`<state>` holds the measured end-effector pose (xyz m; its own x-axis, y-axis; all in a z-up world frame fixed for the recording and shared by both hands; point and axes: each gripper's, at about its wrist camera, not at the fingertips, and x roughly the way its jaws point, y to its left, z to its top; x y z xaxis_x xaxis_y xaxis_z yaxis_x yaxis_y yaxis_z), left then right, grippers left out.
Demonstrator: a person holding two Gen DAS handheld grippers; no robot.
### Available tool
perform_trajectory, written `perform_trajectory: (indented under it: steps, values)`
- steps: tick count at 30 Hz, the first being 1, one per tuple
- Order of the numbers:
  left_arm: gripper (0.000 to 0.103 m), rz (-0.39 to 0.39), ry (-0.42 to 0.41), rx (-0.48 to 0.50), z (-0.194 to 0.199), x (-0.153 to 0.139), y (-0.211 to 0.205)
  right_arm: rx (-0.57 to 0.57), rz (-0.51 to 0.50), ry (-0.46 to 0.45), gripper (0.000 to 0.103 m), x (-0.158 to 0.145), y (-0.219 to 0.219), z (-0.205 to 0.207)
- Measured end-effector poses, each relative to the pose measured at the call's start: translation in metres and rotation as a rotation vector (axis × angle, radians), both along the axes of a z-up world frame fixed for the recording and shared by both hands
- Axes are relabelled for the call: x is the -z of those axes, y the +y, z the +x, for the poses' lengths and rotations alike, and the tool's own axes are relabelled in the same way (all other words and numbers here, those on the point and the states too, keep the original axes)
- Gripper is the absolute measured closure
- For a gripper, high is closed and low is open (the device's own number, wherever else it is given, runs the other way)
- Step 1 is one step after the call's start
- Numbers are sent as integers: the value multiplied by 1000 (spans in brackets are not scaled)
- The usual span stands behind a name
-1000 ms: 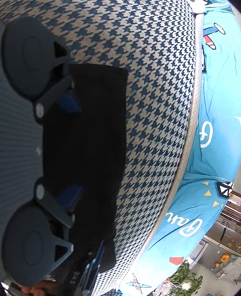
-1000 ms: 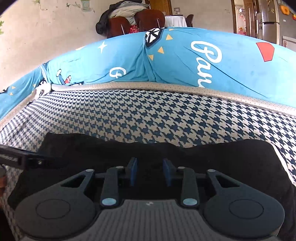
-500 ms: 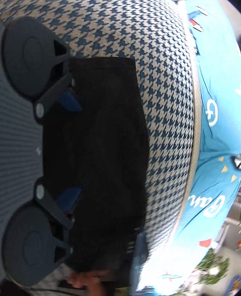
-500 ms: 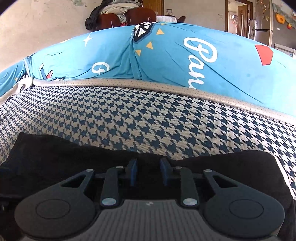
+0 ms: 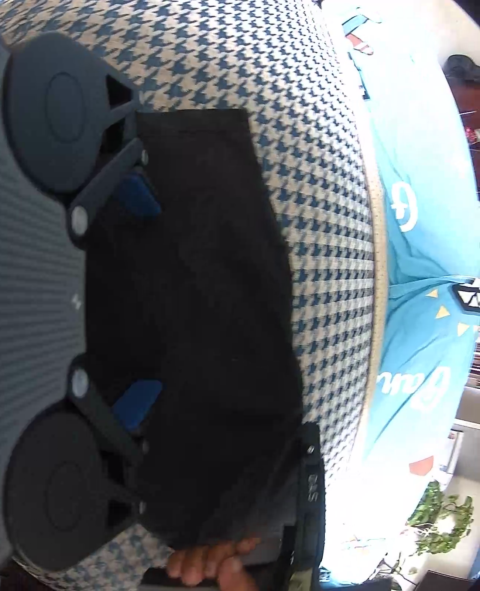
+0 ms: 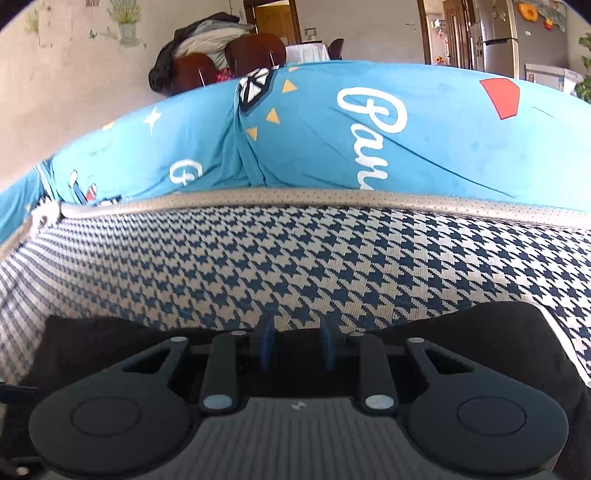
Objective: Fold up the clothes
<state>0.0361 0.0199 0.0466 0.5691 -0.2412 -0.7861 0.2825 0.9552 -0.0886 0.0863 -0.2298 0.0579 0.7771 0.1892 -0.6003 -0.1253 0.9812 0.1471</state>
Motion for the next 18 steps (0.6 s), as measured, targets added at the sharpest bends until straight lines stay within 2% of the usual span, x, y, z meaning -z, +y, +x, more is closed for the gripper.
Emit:
perform_trajectory:
  steps: [5, 9, 18]
  values:
    - [3, -37, -9, -22, 12, 0, -1, -47, 24, 5, 75, -14, -9, -22]
    - [0, -29, -23, -54, 27, 4, -6, -107, 34, 34, 75, -16, -8, -44]
    - [0, -27, -21, -153, 46, 11, 2, -288, 14, 50, 71, -11, 32, -86]
